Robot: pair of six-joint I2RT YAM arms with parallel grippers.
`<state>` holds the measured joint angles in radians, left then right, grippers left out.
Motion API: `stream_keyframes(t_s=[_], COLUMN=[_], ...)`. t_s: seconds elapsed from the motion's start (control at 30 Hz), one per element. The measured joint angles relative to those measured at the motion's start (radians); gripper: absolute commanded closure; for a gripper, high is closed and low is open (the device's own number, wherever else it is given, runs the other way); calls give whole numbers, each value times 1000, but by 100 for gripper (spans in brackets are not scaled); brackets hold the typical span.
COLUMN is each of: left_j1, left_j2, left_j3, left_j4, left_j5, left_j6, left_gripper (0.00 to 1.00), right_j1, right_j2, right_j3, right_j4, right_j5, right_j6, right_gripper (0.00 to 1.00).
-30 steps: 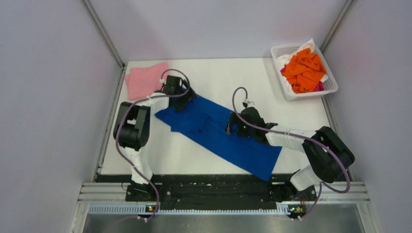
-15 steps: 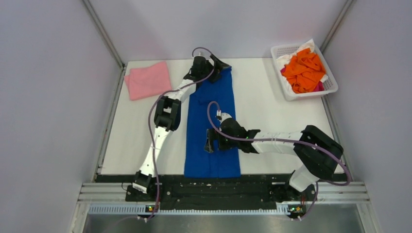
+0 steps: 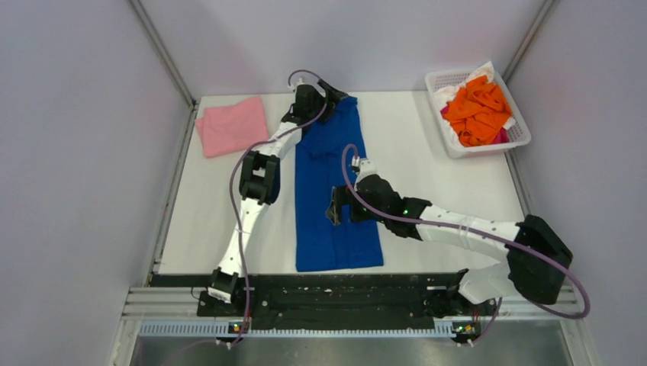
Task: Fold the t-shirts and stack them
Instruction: Rotate the tshirt 90 degrees, then grab the bottom of the folded rectangular tshirt with both arms
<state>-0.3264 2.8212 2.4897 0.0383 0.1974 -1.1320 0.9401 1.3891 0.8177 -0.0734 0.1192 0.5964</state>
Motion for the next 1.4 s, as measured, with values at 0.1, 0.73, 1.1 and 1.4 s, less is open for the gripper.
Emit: stream_keyframes(t_s=[0.1, 0.73, 1.1, 1.4], left_j1=[14, -274, -380, -396], left_j2=[-24, -1641, -1849, -1827], left_j3=[-17, -1515, -1948, -2078], left_j4=[-43, -280, -591, -566], left_j5=[25, -139, -126, -58], left_j6=[66, 403, 243, 152], left_gripper=[1, 1, 20, 61], right_j1=[-8, -153, -156, -158], right_j2=[-98, -503, -486, -368], right_j3=[-35, -336, -417, -431], right_j4=[0, -299, -314, -229], right_j5=[34, 38, -115, -174], right_j6=[-10, 125, 168, 185], right_gripper=[1, 7, 35, 54])
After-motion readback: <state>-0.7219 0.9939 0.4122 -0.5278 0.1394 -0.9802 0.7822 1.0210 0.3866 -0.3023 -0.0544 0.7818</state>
